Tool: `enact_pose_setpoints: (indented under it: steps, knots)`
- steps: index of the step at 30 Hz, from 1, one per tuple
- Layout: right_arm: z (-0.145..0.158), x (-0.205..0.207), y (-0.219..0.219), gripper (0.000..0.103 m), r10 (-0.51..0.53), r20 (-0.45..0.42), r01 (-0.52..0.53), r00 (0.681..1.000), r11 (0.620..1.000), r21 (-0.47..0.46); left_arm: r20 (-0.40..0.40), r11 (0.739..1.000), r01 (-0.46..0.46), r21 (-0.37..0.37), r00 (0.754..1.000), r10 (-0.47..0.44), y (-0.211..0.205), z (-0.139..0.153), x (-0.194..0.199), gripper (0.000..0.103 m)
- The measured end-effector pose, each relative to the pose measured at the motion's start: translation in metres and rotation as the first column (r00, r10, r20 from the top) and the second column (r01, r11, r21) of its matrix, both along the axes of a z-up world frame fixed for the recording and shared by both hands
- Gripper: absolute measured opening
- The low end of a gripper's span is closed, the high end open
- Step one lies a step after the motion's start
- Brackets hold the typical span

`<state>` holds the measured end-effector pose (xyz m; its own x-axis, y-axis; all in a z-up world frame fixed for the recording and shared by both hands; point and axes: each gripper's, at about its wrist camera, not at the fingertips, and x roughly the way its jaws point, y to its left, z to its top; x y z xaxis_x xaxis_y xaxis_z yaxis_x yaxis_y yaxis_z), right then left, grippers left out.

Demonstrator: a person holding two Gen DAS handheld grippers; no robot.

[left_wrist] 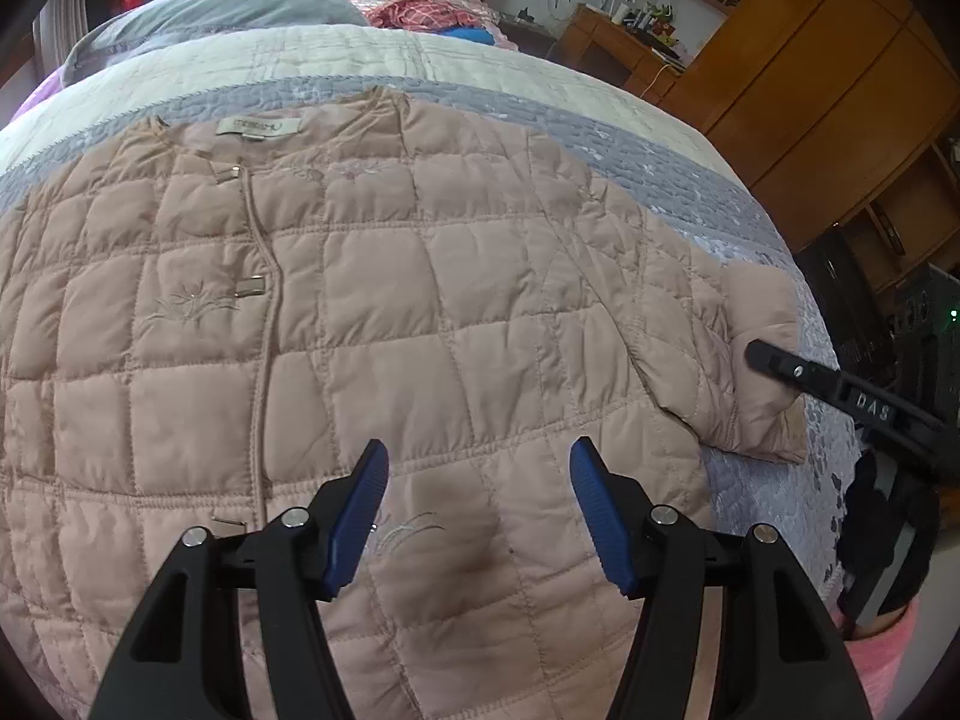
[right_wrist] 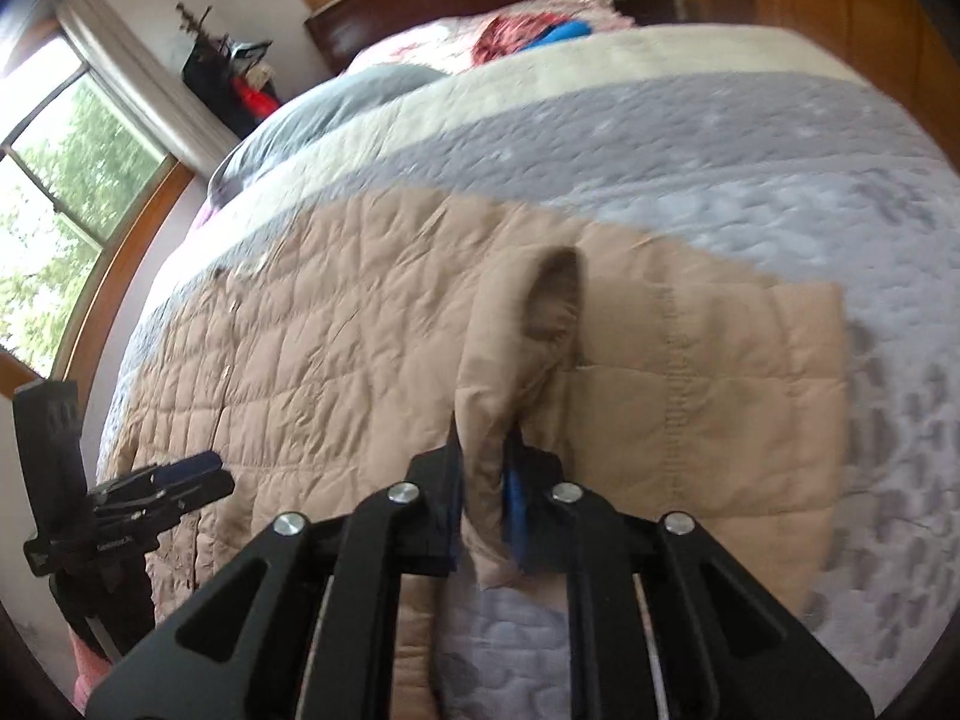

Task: Fold large clothes

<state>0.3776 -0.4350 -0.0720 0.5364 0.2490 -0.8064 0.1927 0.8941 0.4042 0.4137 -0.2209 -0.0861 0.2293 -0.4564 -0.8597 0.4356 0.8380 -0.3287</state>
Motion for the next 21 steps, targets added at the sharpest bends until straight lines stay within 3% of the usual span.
enact_pose_setpoints:
  steps: [4, 6, 7, 10, 14, 19, 21]
  knots:
    - [0.01, -0.014, -0.01, 0.021, 0.001, 0.081, -0.009, 0.997, 0.996, 0.092, 0.0, 1.0, 0.007, -0.006, 1.0, -0.007, -0.003, 0.002, 0.0, 0.063]
    - [0.015, -0.026, -0.025, 0.021, -0.071, 0.089, 0.063, 0.993, 0.994, 0.093, -0.004, 1.0, 0.015, -0.018, 1.0, -0.015, -0.01, 0.004, -0.001, 0.063]
    - [0.017, -0.034, -0.035, 0.021, -0.141, 0.07, 0.138, 0.987, 0.989, 0.05, -0.012, 0.999, 0.024, -0.03, 1.0, -0.025, -0.015, 0.005, -0.002, 0.063]
    - [0.021, -0.06, -0.065, 0.021, -0.324, 0.084, 0.33, 0.942, 0.941, -0.075, -0.034, 0.994, 0.078, -0.079, 0.996, -0.081, -0.039, 0.009, -0.008, 0.063]
    - [0.014, -0.095, -0.102, 0.021, -0.488, 0.099, 0.497, 0.867, 0.862, -0.099, -0.058, 0.981, 0.152, -0.125, 0.985, -0.16, -0.084, 0.012, -0.016, 0.063]
    - [0.007, -0.104, -0.119, 0.021, -0.51, 0.079, 0.516, 0.856, 0.847, -0.129, -0.082, 0.972, 0.203, -0.119, 0.974, -0.213, -0.134, 0.007, -0.023, 0.062]
    - [0.002, -0.106, -0.122, 0.021, -0.505, 0.069, 0.509, 0.86, 0.856, -0.092, -0.093, 0.972, 0.219, -0.088, 0.969, -0.227, -0.151, -0.001, -0.025, 0.049]
